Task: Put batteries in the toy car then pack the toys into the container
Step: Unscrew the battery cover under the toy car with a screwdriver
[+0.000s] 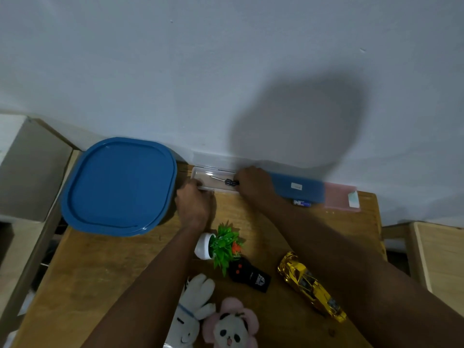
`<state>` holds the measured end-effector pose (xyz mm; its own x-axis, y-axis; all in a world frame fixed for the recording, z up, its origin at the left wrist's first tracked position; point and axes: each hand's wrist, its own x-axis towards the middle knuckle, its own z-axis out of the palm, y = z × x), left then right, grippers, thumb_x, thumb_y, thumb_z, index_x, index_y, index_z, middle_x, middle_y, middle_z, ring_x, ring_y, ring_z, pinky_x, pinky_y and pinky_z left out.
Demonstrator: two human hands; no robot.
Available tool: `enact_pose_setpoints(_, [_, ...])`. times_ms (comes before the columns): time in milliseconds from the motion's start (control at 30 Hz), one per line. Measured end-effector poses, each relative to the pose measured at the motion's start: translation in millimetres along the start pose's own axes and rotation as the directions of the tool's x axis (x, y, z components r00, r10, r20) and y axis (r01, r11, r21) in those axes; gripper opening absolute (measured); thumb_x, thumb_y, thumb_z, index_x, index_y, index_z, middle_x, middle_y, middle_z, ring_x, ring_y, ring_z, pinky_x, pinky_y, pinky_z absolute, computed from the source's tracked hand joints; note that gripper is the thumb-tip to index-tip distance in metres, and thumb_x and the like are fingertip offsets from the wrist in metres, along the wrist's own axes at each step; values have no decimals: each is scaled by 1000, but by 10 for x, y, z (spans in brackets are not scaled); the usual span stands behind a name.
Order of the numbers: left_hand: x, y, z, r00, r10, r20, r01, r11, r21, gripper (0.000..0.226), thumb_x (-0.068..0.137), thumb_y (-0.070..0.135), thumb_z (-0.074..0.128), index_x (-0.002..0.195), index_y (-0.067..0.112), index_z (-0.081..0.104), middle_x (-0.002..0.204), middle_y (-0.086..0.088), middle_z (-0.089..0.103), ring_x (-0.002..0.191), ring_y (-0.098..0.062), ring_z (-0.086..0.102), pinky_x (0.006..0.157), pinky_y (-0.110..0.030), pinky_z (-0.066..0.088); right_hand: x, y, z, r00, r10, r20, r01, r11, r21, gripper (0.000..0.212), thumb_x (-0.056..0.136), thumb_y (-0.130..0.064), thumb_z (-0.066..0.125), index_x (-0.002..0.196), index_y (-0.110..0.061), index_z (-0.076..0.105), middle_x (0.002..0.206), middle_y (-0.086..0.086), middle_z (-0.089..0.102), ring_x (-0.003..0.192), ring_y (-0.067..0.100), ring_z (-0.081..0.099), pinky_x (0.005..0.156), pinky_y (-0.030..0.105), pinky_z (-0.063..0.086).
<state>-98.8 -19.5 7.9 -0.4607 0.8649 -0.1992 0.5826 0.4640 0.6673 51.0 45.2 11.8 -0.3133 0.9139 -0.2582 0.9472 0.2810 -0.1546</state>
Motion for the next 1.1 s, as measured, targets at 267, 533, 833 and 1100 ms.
enact_pose_setpoints(267, [-6,114,-33,998,-20,55,17,998,55,38,86,5,68,123,11,64,128,-13,61,111,-35,62,89,-41,53,-309,16,-72,990,12,-140,14,983,183,11,89,-20,58,88,-14,67,86,6,62,80,26,60,58,30,33])
enact_pose_setpoints(533, [-511,374,69,986,147,81,-162,959,233,61,79,27,75,136,19,54,157,-11,33,141,-35,31,107,-48,38,-1091,581,-77,970,203,-135,-142,920,366,18,85,-38,58,79,-24,48,70,-7,50,69,19,54,60,31,38])
enact_pose_setpoints(833, [-1618,745,371,868,325,376,-422,882,211,25,89,41,58,100,20,66,109,-10,67,103,-32,62,75,-31,42,-2186,1137,106,926,375,35,-329,760,560,12,84,-25,60,85,-17,52,81,1,55,76,21,52,60,33,35])
enact_pose_setpoints(1100, [-2361,625,850,826,-20,563,-199,924,326,75,88,65,46,142,13,36,121,-15,64,106,-38,66,92,-41,51,-2895,1475,394,883,411,228,-456,634,625,12,90,-30,59,85,-21,65,83,0,63,83,19,60,70,33,45])
